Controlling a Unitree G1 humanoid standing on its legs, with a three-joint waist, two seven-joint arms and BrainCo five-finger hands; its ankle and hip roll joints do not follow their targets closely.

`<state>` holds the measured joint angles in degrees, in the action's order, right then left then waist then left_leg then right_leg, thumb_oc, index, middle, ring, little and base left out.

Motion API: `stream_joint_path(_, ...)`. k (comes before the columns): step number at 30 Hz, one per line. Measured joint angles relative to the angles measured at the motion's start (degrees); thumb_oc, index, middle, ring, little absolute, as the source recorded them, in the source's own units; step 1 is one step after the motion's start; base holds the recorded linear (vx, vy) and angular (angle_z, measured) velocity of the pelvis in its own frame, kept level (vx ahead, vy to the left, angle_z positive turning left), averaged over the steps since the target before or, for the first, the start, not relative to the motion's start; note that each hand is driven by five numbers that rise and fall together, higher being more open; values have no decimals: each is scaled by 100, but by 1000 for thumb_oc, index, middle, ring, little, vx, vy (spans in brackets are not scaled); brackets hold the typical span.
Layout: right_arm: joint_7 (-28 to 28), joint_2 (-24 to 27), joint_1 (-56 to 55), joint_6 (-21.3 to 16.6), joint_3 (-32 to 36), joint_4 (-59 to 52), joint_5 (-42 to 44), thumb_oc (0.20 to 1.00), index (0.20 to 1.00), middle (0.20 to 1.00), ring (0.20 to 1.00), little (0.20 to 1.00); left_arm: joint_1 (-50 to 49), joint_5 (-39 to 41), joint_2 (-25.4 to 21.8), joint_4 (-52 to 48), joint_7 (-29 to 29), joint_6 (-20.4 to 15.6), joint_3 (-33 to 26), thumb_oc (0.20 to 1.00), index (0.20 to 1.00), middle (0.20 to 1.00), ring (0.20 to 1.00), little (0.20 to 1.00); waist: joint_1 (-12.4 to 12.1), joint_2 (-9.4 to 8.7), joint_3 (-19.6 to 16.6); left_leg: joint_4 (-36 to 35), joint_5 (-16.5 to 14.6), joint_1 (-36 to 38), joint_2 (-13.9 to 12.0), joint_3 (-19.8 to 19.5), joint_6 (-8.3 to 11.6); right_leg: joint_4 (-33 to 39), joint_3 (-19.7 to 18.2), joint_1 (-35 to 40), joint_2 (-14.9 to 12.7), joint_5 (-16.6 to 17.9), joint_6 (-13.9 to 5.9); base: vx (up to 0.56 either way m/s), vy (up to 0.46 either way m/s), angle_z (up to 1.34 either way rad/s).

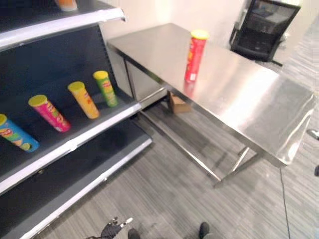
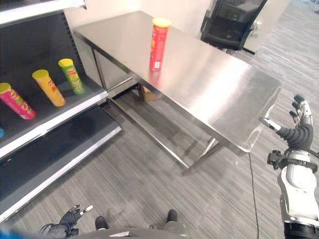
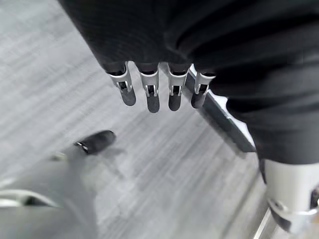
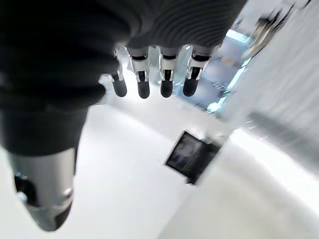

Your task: Put the goods on the table back onto the shelves and tidy them up.

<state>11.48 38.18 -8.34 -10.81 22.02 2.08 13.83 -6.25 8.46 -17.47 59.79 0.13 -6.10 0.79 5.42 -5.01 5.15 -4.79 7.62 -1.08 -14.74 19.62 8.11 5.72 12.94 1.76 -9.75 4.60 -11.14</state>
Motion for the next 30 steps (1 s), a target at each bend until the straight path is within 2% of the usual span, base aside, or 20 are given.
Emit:
stream_joint_path(4,-16,169,-110,31,29,44,-37,1000,1000,1000,1000,1000,-103,19,43,-49,-9,10,218,1000,1000,1000,1000,1000,45,122,-68,56,45,-88,-120,-168,57,25,125,79,124,-44,82,-25,-285,23)
stream_joint_path(6,-16,249,-94,15,10,9,-27,1000,1000,1000,1000,1000,-231,21,53,-46,-22,20,218,1000,1000,1000,1000,1000,48,228,-46,85,41,-110,-202,-252,64,28,125,157,199,-49,111,4,-279,11)
stream_joint_path(8,-5,287,-66,-10,2,-116,-7,1000,1000,1000,1000,1000,-347,23,71,-36,-23,39,219,1000,1000,1000,1000,1000,52,408,-102,106,41,-164,-298,-327,64,27,97,174,334,-75,163,21,-191,11)
stream_joint_path(10,-7,359,-62,-93,2,-225,-1,1000,1000,1000,1000,1000,-369,23,129,-33,-32,58,229,1000,1000,1000,1000,1000,42,462,-68,80,44,-159,-344,-333,61,33,75,172,387,-92,193,-24,-225,5)
stream_joint_path(12,13,364,204,-127,-178,-363,87,1000,1000,1000,1000,1000,-362,38,310,171,-26,59,225,1000,1000,1000,1000,1000,-38,671,25,452,12,-230,-375,-744,91,33,-8,208,500,-93,299,-45,-100,0)
stream_joint_path(14,5,369,243,-181,-244,-442,113,1000,1000,1000,1000,1000,-300,37,475,192,-37,73,234,1000,1000,1000,1000,1000,-115,728,61,522,-109,-234,-227,-1171,241,36,-31,261,446,-94,304,-9,-81,-1)
stream_joint_path(15,14,353,324,-189,-353,-445,142,1000,1000,1000,1000,1000,-297,41,542,185,-36,65,234,1000,1000,1000,1000,1000,-165,724,70,561,-277,-262,-36,-1473,327,35,-71,248,378,-82,312,15,-50,-11)
stream_joint_path(16,42,248,526,-188,-624,-437,186,1000,1000,1000,1000,1000,-269,43,573,251,-29,60,281,1000,1000,1000,1000,1000,-182,566,98,649,-496,-236,511,-2202,414,35,-235,193,163,-38,293,38,-11,-48)
stream_joint_path(17,36,111,766,-190,-872,-466,197,1000,1000,1000,1000,1000,-255,41,613,354,-37,74,358,1000,1000,1000,1000,1000,-280,412,113,701,-658,-224,1082,-2532,246,32,-495,72,-92,-27,288,58,55,-90)
stream_joint_path(18,-51,54,849,-197,-1140,-587,198,1000,1000,1000,1000,1000,-236,43,597,363,-23,99,328,1000,1000,1000,1000,1000,-411,397,153,604,-722,-188,1385,-2589,-344,29,-737,-56,-176,-13,241,85,97,-76)
stream_joint_path(19,-59,-230,801,-165,-1122,-542,140,1000,1000,1000,1000,1000,-45,-18,180,333,-6,132,396,1000,1000,1000,1000,1000,-337,330,106,281,-676,224,1135,-2331,-334,28,-818,190,49,-19,262,81,102,-38)
stream_joint_path(24,190,-228,563,140,-314,103,-270,1000,1000,1000,1000,1000,-127,-254,155,296,-5,139,334,1000,1000,1000,1000,1000,-336,239,-11,-76,-552,330,1055,-2026,-355,29,-800,156,38,-63,253,35,14,3)
stream_joint_path(26,207,-230,515,171,-267,103,-275,1000,1000,1000,1000,1000,-262,-255,154,303,-5,152,322,1000,1000,1000,1000,1000,-220,185,-70,-79,-527,346,1051,-2021,-335,30,-798,168,41,-51,218,42,-15,-4)
stream_joint_path(30,175,-252,320,187,-271,102,-427,1000,1000,1000,1000,1000,-254,-257,155,301,-15,168,322,1000,1000,1000,1000,1000,-175,86,-128,-83,-534,442,1021,-2015,-322,31,-799,260,70,-54,215,30,-31,-1)
